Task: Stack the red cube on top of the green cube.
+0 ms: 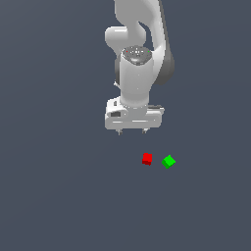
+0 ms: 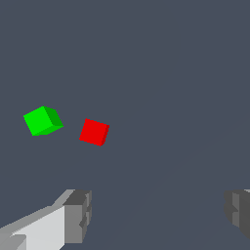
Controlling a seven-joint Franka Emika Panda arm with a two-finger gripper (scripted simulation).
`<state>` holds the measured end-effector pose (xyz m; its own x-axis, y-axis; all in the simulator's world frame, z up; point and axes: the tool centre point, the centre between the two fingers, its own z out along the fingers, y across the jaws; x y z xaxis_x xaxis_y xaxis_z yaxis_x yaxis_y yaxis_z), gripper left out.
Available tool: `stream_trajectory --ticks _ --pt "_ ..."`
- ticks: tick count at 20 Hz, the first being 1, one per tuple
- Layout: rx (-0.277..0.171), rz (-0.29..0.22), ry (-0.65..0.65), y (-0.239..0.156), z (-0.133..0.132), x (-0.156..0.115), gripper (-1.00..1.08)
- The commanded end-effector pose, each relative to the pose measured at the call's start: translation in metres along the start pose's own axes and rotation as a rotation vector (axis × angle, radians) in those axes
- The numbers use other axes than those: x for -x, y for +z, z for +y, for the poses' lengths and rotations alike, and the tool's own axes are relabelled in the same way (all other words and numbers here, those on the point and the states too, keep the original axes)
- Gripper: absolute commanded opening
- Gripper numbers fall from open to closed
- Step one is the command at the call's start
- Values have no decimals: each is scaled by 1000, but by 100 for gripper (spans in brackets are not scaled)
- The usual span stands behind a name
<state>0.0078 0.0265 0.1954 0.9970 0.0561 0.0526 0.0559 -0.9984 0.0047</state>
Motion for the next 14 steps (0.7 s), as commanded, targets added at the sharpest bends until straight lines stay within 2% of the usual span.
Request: stream_trajectory --ticks 1,8,14 --pt "0 0 0 0 0 0 100" --pt "0 -4 21 9 -6 -2 100" --pt "2 -14 75 33 -21 -6 100"
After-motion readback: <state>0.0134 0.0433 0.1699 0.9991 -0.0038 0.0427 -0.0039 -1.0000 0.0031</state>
